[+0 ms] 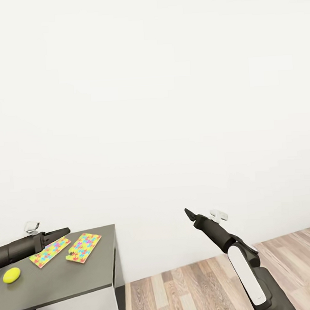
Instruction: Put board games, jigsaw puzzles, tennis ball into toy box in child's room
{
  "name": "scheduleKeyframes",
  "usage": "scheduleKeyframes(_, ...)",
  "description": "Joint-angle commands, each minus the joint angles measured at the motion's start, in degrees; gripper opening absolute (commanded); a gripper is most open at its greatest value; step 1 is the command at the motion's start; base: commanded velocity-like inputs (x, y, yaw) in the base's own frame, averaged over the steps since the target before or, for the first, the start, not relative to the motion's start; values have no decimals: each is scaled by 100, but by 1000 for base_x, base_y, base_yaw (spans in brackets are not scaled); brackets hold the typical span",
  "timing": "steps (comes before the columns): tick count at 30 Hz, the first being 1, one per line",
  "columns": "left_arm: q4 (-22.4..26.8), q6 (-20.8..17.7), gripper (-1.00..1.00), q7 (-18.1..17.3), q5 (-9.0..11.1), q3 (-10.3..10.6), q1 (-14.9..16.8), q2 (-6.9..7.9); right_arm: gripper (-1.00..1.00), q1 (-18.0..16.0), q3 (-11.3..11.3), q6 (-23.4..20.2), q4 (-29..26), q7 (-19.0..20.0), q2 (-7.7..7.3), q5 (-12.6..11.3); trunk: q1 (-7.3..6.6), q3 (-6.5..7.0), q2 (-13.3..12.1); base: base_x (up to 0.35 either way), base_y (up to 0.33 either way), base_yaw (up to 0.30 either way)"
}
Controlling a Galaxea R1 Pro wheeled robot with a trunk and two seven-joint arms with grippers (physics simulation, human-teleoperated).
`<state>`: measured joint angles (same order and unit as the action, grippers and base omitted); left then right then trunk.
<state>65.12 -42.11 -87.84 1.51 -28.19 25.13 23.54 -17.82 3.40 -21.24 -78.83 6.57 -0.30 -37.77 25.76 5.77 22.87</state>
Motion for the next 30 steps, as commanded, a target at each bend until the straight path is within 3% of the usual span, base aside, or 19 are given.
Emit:
scheduleKeyframes(1, 0, -61, 100, -22, -2, -2, 0, 1, 100, -3, 3, -20, 3, 2, -3, -29, 2, -8, 5, 0, 0, -197)
scheduleKeyframes(30, 0, -61, 100, -22, -2, -2, 0, -8, 100, -3, 3, -21, 42, -5, 15, -38, 2, -181, 5, 0, 0, -217)
